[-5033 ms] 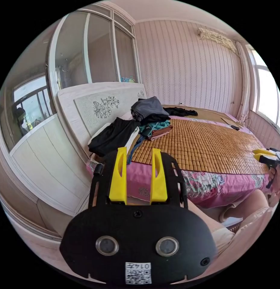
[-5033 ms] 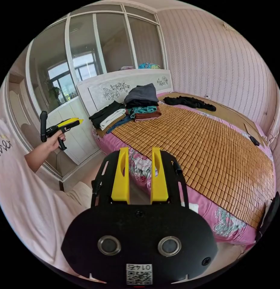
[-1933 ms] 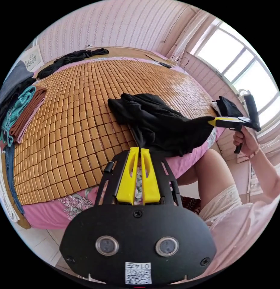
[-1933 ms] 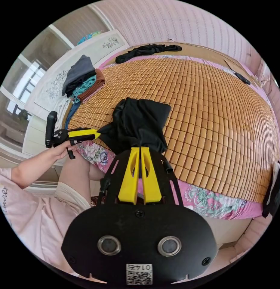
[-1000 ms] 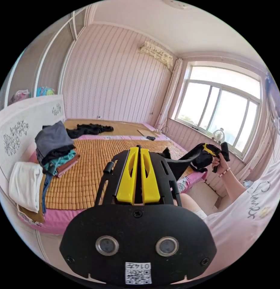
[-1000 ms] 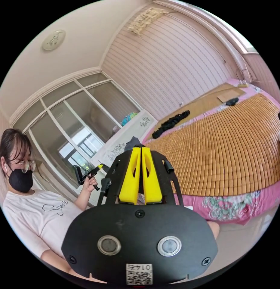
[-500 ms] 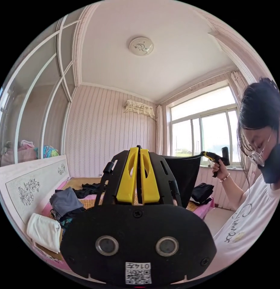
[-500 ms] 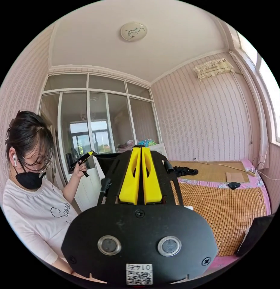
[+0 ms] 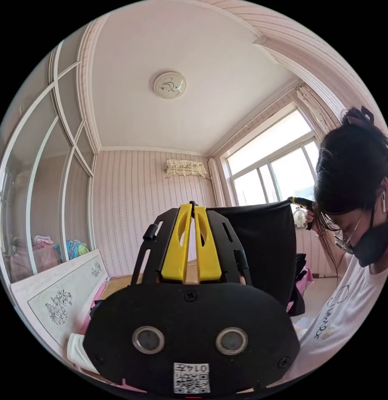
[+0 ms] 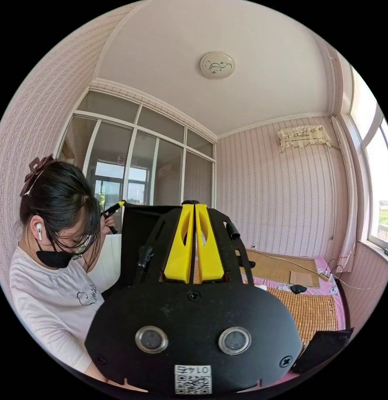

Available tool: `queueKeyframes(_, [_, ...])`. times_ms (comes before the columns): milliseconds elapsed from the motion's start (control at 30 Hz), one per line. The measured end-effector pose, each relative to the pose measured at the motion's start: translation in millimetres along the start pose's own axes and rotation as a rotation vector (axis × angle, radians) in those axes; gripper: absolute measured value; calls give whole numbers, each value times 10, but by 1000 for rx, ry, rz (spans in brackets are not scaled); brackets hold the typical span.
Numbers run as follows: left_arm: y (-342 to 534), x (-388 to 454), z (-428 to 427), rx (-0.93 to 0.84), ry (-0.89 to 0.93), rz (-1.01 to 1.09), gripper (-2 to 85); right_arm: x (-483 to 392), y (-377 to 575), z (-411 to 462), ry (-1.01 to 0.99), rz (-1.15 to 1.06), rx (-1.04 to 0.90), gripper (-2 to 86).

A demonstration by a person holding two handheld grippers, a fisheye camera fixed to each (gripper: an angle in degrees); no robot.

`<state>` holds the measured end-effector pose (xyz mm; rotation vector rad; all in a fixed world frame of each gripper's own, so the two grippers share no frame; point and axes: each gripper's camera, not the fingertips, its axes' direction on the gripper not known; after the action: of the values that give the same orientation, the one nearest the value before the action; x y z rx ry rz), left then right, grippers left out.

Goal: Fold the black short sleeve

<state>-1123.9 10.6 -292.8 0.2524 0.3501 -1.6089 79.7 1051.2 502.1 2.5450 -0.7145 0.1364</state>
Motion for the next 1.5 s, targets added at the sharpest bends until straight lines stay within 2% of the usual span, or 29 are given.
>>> queueKeyframes(100, [181, -63, 400, -66, 15, -24, -10, 236, 97, 374, 45, 43, -90, -8])
queueKeyframes(200, [577, -265, 1100, -204, 43, -98, -10, 724, 404, 939, 107, 141, -234, -8])
queueKeyframes(300, [1215, -508, 2213, -433, 29, -146, -10, 1497, 912, 1748, 199, 294, -460, -9])
queueKeyframes(367, [1802, -740, 3238, -651, -44, -205, -10, 2077, 1292, 2401, 289, 386, -602, -9])
queueKeyframes(433, [1882, -817, 3717, -675, -63, -238, -10, 2323, 1276, 2740, 363, 402, -638, -9])
queueKeyframes(533, [1467, -733, 4113, -559, -118, -154, -10, 2465, 731, 2935, 424, 353, -490, -9])
queueKeyframes(667, [1170, -798, 4250, -450, -161, -121, -10, 2476, 209, 2825, 375, 300, -198, -9])
queueKeyframes(800, [1666, -831, 4261, -524, -166, -34, -10, 2508, 527, 2877, 317, 250, -216, -9])
queueKeyframes(900, [2521, -932, 4231, -643, -92, -88, -10, 2635, 1264, 2959, 279, 297, -303, -9])
queueKeyframes(1067, [4424, -852, 4172, -948, -20, -128, -10, 2933, 3246, 3119, 163, 613, -556, -8])
queueKeyframes(1267, [6382, -587, 3864, -1263, -20, -233, -10, 2986, 5238, 3002, 201, 960, -811, -3])
queueKeyframes(1367, [7068, -449, 3682, -1401, -27, -253, -10, 2970, 5861, 2869, 228, 1044, -958, -1])
queueKeyframes(1500, [7516, -353, 3464, -1465, 23, -303, -10, 2952, 6278, 2595, 255, 1108, -1020, -1])
